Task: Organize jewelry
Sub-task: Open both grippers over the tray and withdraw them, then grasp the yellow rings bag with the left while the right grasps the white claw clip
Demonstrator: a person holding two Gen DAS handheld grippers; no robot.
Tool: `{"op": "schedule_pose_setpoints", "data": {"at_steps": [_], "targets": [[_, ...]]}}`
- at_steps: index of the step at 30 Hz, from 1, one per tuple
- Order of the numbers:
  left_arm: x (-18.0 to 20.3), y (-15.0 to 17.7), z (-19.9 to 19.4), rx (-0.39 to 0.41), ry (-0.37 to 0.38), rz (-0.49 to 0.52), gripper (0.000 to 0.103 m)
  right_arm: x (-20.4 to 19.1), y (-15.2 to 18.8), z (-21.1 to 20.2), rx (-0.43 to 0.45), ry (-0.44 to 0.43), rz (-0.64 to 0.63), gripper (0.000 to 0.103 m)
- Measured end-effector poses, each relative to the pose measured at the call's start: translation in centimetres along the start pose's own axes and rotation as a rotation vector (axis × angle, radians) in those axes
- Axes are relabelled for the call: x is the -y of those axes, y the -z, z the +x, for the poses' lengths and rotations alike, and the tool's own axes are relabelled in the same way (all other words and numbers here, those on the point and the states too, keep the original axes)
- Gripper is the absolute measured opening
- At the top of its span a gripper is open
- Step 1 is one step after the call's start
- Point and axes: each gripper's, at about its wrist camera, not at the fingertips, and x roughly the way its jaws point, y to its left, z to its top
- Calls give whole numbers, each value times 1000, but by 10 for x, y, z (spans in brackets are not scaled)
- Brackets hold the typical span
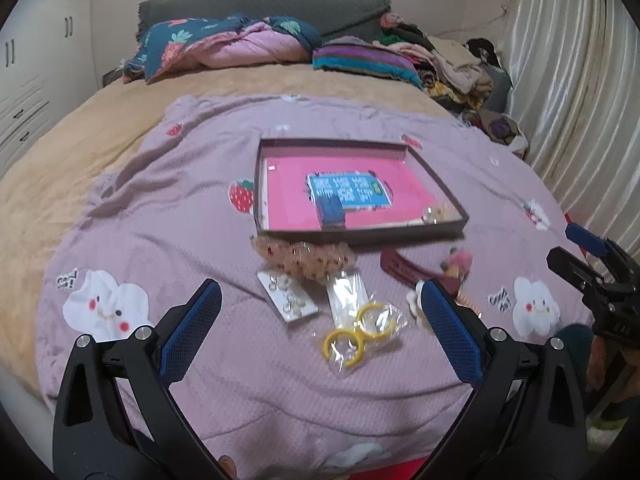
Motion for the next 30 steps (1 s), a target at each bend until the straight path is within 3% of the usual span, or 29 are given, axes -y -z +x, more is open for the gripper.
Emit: {"op": "schedule_pose_setpoints", "data": {"at_steps": [21,30], "targets": [[25,51,67,-172,8,205,93,-1,45,24,-156,-9,-16,96],[32,51,97,-213,68,256,77,-2,55,46,-209,-4,-42,96]]}}
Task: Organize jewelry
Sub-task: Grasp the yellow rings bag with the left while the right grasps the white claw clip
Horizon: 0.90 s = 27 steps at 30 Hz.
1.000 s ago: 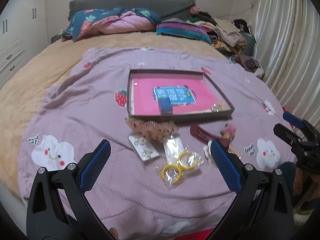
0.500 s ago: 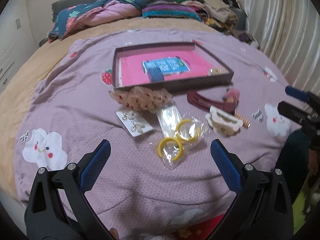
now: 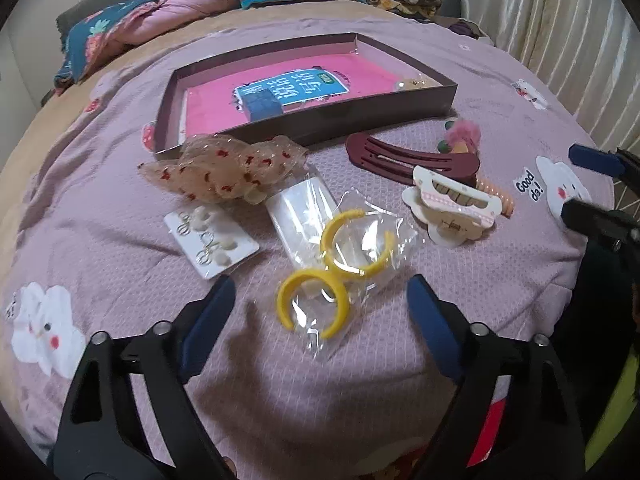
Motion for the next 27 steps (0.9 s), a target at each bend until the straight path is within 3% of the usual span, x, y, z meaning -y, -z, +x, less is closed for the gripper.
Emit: {"op": "schedule_pose_setpoints", "data": {"at_steps": [8,11,16,22,24,27], "targets": [[-6,-2,11,-20,84,-16,38,-14,-1,30,-66,-17,-57,96],[-12,1,7,-15,120,-44,33,-22,-4,44,-87,-38,-73,94],[-20,2,-3,6,139,-80,27,-29,-9,71,-140,-62,-80,79],[-34,6,-15,34,148,-135,23,-36,-12,76,-129,-68,-68,46],[-38,7,-17,41,149,-149,23,-39,-10,72,-130,-97,-67,40],[-43,9,-21,50,146,-166,23,-49,-6,70,-145,-132,-77,41]]}}
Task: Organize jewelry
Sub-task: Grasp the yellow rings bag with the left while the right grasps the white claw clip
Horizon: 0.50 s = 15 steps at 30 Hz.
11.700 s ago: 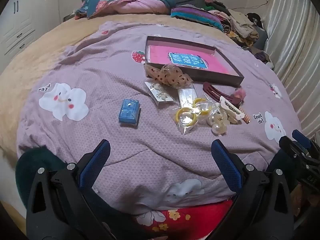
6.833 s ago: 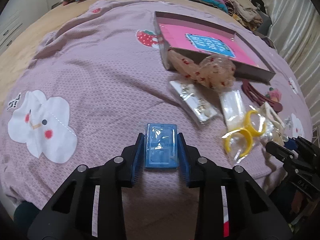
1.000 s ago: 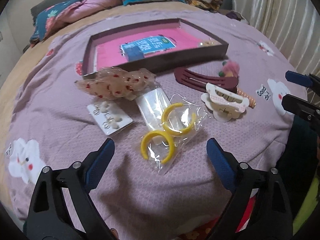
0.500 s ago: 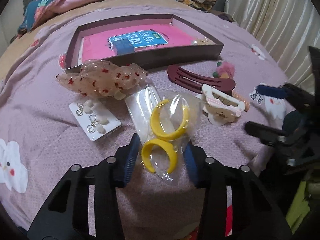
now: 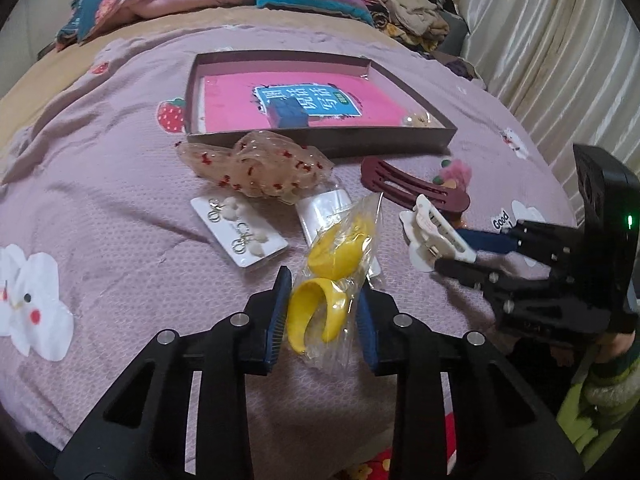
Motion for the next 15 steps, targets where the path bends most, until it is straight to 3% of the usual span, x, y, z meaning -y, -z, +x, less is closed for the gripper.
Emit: {"op": "schedule_pose_setpoints", "data": {"at_steps": [3,6,8,10,15], "targets": [[-3,1,-3,6,-1,-9,23,-7,-1,7,-13,13,-18,42],[-5,2,-8,15,-1,-15,23,-6,-6,18,-27,-28,22,42],[-6,3,-11,22,-1,-19,23,-4,-8,24,-13,-42,46,42],[-7,3,-14,32,-5,-23,23,1,-11,24,9,-57,73,35],[-9,-1,-23,56,-13,-34,23,-1,-10,11,34,-86,64,35]]}}
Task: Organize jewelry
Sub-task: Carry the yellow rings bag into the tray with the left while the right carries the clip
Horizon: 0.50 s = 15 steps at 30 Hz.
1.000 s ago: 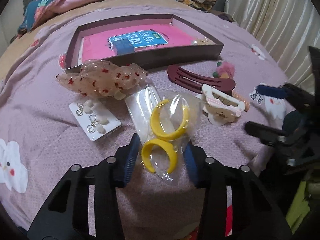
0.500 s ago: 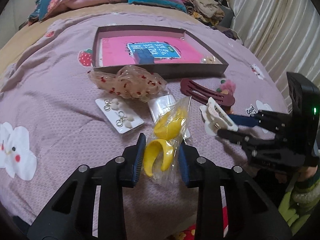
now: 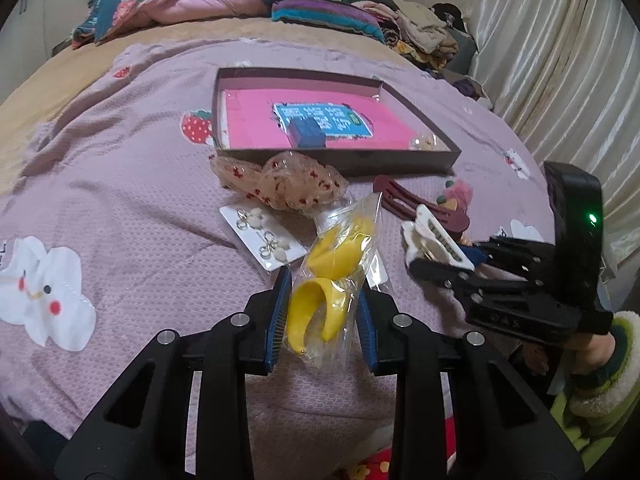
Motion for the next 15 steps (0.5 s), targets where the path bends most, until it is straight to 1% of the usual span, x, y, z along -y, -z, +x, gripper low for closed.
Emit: {"op": "schedule_pose_setpoints", "data": {"at_steps": [4,7,9,15], "targets": [[0,-8,-11,33,-12,-11,23,-3,1,-26,57,-11,-4,35],[0,-15,-18,51,-22,-17,23,3,0,-49,107,-9,24,35],[1,-20,-20,58,-25,-22,23,7,-3,-59,125,-5,37,35],[6,-38,-23,75,-33,-21,23,24,-15,-86,190,45,60,35]]}}
